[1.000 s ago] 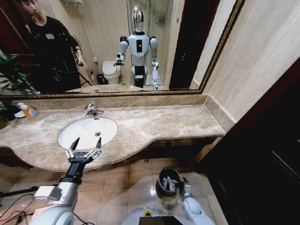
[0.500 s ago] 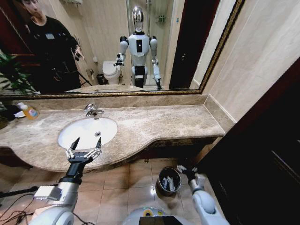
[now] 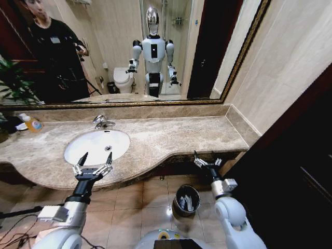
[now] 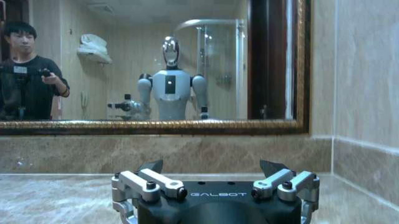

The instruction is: Pick up the trash from the sink and place it in the trash bin.

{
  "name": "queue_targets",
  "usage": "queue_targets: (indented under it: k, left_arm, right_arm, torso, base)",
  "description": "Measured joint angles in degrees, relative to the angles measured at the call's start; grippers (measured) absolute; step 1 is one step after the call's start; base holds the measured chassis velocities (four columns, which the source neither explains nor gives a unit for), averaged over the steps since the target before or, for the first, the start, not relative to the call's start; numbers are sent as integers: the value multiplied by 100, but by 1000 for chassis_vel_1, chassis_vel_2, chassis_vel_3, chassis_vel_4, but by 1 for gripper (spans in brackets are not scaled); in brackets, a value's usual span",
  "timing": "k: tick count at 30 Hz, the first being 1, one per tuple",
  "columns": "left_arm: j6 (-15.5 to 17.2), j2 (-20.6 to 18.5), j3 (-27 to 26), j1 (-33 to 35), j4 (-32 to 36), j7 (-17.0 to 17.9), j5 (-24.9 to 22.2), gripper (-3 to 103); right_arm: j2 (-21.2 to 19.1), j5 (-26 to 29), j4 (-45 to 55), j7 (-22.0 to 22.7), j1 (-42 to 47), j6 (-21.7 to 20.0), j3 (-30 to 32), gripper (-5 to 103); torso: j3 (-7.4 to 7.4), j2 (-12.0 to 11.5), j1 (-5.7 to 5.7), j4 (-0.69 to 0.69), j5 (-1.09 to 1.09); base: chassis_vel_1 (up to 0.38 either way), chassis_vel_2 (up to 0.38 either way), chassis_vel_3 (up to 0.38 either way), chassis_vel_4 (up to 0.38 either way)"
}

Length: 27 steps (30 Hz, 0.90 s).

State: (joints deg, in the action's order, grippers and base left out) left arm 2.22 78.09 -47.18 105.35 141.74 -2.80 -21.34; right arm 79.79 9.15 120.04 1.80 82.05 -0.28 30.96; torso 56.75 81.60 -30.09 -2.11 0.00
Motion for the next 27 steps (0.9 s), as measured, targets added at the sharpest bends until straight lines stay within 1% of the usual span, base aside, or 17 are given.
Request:
queue_targets:
  k: [1,5,27]
  left_arm:
    - [0,0,0,0,0,0,0,100]
    - [0,0,0,0,0,0,0,100]
    - [0,0,0,0,0,0,0,100]
  right_arm:
    - [-37,0,23,87,-117,-148,-22,100]
    - [-72,12,35,197,-210,-285,-58,100]
    - [-75,43,-6,213,-204,-295,-62,100]
  torso:
    - [0,0,0,0,0]
    - [0,0,0,0,0]
    - [0,0,0,0,0]
  base:
    - [0,0,0,0]
    - [0,0,0,0]
    - [0,0,0,0]
